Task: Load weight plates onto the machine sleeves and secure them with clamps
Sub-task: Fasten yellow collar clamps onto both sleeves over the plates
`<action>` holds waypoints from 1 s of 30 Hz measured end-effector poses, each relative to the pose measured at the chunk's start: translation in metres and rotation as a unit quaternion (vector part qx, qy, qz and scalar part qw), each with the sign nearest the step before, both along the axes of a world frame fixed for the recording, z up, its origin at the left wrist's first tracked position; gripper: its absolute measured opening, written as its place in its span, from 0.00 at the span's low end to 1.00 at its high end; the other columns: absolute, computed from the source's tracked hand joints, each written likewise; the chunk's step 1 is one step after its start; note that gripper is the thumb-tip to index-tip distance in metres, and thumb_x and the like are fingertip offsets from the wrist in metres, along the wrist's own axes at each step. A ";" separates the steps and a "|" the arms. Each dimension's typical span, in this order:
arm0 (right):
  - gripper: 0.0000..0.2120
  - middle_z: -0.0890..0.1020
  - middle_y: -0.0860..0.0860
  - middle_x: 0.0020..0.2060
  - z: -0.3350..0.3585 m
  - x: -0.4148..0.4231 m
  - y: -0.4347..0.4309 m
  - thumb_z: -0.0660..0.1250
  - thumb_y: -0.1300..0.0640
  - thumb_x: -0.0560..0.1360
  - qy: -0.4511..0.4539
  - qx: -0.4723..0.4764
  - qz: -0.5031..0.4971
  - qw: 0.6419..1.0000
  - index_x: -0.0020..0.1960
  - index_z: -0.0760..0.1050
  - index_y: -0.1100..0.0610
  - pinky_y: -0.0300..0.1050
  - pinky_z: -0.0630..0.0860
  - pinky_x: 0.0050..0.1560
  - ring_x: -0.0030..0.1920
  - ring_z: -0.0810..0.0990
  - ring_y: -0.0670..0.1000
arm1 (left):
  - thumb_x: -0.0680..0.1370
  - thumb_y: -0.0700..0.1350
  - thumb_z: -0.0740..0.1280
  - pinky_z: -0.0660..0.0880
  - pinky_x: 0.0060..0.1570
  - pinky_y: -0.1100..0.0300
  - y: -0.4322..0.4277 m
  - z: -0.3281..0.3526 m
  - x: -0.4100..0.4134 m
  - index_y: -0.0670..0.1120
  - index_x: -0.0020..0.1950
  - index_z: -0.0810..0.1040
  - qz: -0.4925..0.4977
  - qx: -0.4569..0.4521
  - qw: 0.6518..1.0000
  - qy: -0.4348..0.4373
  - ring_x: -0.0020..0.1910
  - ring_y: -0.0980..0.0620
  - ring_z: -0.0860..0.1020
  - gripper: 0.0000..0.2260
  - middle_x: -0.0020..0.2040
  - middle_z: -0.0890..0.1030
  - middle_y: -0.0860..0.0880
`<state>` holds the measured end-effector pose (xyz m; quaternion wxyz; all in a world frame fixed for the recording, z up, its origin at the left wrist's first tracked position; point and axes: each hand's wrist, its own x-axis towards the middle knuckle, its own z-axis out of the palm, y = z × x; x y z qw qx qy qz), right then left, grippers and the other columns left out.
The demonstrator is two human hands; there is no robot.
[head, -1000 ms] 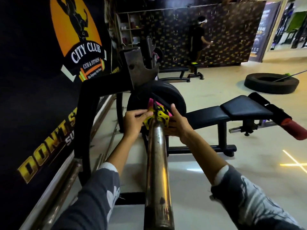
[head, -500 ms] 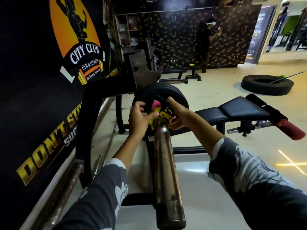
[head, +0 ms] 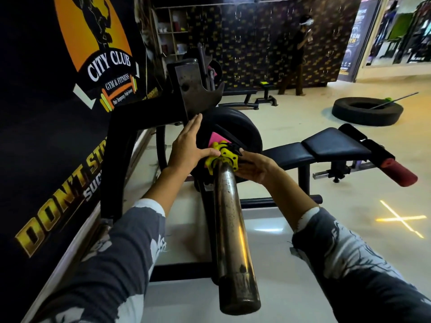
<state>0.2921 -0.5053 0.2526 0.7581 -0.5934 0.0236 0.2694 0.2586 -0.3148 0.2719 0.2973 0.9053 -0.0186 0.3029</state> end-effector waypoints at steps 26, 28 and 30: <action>0.20 0.70 0.56 0.65 -0.042 -0.154 -0.041 0.61 0.51 0.77 -0.535 -0.251 -0.048 0.805 0.65 0.68 0.60 0.44 0.67 0.65 0.65 0.69 0.53 | 0.77 0.54 0.63 0.72 0.54 0.55 -0.069 -0.054 -0.195 0.41 0.60 0.75 0.095 0.060 0.992 -0.061 0.55 0.45 0.77 0.19 0.56 0.80 0.43; 0.20 0.70 0.56 0.64 -0.042 -0.171 -0.049 0.62 0.51 0.77 -0.548 -0.214 -0.024 0.808 0.65 0.68 0.61 0.47 0.67 0.66 0.65 0.69 0.53 | 0.76 0.57 0.61 0.73 0.56 0.51 -0.083 -0.051 -0.224 0.41 0.60 0.76 0.126 0.072 0.988 -0.049 0.57 0.44 0.77 0.22 0.57 0.80 0.42; 0.20 0.71 0.57 0.63 -0.044 -0.186 -0.058 0.61 0.50 0.77 -0.563 -0.168 0.008 0.809 0.63 0.69 0.62 0.49 0.68 0.67 0.64 0.70 0.53 | 0.76 0.57 0.60 0.72 0.56 0.55 -0.100 -0.051 -0.250 0.41 0.59 0.76 0.158 0.082 0.983 -0.053 0.56 0.45 0.77 0.23 0.56 0.80 0.43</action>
